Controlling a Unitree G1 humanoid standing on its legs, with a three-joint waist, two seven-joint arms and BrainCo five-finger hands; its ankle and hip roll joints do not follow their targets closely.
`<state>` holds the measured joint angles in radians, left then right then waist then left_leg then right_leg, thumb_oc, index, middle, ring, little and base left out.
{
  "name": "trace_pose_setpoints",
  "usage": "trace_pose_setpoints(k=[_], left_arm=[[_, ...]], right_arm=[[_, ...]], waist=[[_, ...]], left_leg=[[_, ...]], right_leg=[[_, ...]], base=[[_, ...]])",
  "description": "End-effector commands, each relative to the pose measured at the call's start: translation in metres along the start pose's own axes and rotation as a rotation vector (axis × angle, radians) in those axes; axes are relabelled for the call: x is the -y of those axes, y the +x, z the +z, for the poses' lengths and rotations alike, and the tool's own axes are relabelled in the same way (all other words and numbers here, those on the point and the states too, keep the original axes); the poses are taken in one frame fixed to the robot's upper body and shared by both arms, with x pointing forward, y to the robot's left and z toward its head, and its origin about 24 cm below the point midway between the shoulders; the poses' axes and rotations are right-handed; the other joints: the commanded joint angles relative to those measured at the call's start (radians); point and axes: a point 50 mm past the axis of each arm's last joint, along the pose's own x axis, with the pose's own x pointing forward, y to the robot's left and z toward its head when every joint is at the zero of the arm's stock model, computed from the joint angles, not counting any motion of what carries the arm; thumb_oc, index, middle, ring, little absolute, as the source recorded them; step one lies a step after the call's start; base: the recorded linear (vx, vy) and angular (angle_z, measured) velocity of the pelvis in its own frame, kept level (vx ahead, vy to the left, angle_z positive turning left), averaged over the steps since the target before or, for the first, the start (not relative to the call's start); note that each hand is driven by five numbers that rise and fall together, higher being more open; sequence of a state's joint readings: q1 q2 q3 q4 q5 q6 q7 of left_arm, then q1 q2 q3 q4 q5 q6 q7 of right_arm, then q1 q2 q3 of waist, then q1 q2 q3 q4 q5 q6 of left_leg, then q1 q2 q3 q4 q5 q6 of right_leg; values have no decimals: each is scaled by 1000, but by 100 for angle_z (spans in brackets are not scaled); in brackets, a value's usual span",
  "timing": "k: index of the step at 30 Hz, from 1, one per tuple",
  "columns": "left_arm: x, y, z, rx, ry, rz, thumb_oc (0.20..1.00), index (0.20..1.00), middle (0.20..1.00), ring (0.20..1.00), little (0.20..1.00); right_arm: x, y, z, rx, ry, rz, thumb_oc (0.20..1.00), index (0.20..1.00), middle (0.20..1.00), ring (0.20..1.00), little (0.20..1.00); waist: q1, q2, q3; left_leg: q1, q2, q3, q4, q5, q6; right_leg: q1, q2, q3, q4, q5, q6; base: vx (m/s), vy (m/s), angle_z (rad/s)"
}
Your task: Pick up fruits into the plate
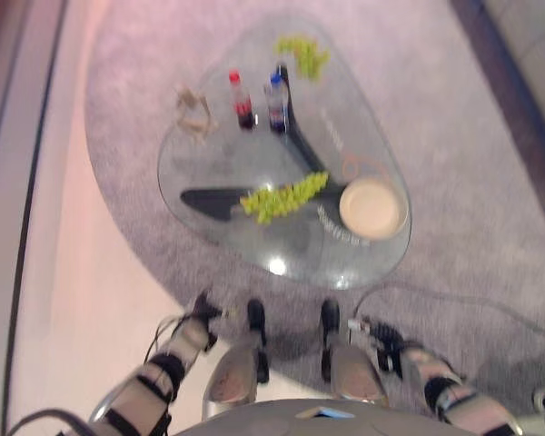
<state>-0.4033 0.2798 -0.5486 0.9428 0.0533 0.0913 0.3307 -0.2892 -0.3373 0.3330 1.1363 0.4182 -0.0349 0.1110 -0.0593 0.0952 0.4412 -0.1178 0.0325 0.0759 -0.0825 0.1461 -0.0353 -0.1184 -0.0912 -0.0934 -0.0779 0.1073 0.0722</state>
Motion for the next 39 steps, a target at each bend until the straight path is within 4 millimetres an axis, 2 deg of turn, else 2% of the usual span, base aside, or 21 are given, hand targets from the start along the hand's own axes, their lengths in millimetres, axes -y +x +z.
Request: trace_pose_setpoints(k=[1, 4, 5, 7, 8, 10, 13, 17, 23, 28, 39], left_arm=[[-26, 6, -1, 12, 94, 121, 1000, 1000, 1000, 1000, 1000], [-72, 16, 35, 123, 119, 257, 1000, 1000, 1000, 1000, 1000], [-99, 17, 53, 173, 148, 332, 1000, 1000, 1000, 1000, 1000], [-134, 16, 77, 225, 190, 423, 1000, 1000, 1000, 1000, 1000], [-140, 15, 82, 235, 201, 436, 1000, 1000, 1000, 1000, 1000], [-172, 10, 108, 280, 239, 528, 1000, 1000, 1000, 1000, 1000], [-204, 0, 146, 332, 278, 632, 1000, 1000, 1000, 1000, 1000], [-223, -7, 174, 326, 337, 734, 1000, 1000, 1000, 1000, 1000], [-242, -14, 196, 285, 387, 840, 1000, 1000, 1000, 1000, 1000], [-258, -18, 205, 224, 407, 888, 1000, 1000, 1000, 1000, 1000], [-268, -23, 217, 129, 478, 945, 1000, 1000, 1000, 1000, 1000]], right_arm=[[-10, 0, -2, 9, 23, 21, 1000, 1000, 1000, 1000, 1000], [-10, 2, 24, 71, 5, 28, 1000, 1000, 1000, 1000, 1000], [-12, 3, 35, 104, 4, 37, 1000, 1000, 1000, 1000, 1000], [-16, 3, 42, 134, 12, 52, 1000, 1000, 1000, 1000, 1000], [-16, 2, 43, 138, 15, 54, 1000, 1000, 1000, 1000, 1000], [-20, 2, 48, 166, 26, 65, 1000, 1000, 1000, 1000, 1000], [-28, 3, 54, 205, 51, 82, 1000, 1000, 1000, 1000, 1000], [-38, 4, 66, 255, 85, 96, 1000, 1000, 1000, 1000, 1000], [-44, 2, 86, 330, 133, 119, 1000, 1000, 1000, 1000, 1000], [-52, -1, 99, 391, 182, 148, 1000, 1000, 1000, 1000, 1000], [-60, -7, 114, 466, 255, 197, 1000, 1000, 1000, 1000, 1000]], waist=[[-11, -35, -1], [-28, -29, 49], [-33, -33, 76], [-40, -42, 79], [-41, -44, 79], [-50, -51, 79], [-57, -67, 79], [-64, -81, 79], [-87, -92, 79], [-114, -106, 79], [-158, -138, 79]], left_leg=[[67, -12, 1, 56, -144, 2], [20, -17, 3, 73, -135, -1], [-12, -18, 4, 89, -130, -3], [-73, -18, 6, 108, -125, -1], [-84, -18, 6, 113, -125, -1], [-142, -21, 8, 131, -123, 2], [-232, -29, 8, 163, -122, 7], [-324, -34, 9, 191, -115, 10], [-425, -37, 18, 234, -113, 6], [-517, -35, 30, 274, -108, 2], [-630, -34, 43, 318, -108, -5]], right_leg=[[-26, -20, 35, 94, -41, 14], [-86, -10, 54, 121, -41, 8], [-123, -3, 62, 146, -41, 5], [-190, 5, 69, 177, -41, 3], [-201, 7, 71, 181, -41, 2], [-261, 16, 79, 200, -38, 0], [-352, 25, 85, 227, -33, -1], [-443, 31, 83, 253, -23, 0], [-541, 43, 93, 277, -13, 1], [-627, 58, 108, 302, -7, 0], [-738, 87, 138, 322, 12, -4]], base=[[-52, 43, -13], [-95, 26, -14], [-100, -48, -24], [-56, -71, -20], [-23, -65, -10], [-32, -65, -7], [-38, -97, -14], [-42, -98, -5], [-22, -22, -4], [-17, -21, -2], [-9, -23, -2]])
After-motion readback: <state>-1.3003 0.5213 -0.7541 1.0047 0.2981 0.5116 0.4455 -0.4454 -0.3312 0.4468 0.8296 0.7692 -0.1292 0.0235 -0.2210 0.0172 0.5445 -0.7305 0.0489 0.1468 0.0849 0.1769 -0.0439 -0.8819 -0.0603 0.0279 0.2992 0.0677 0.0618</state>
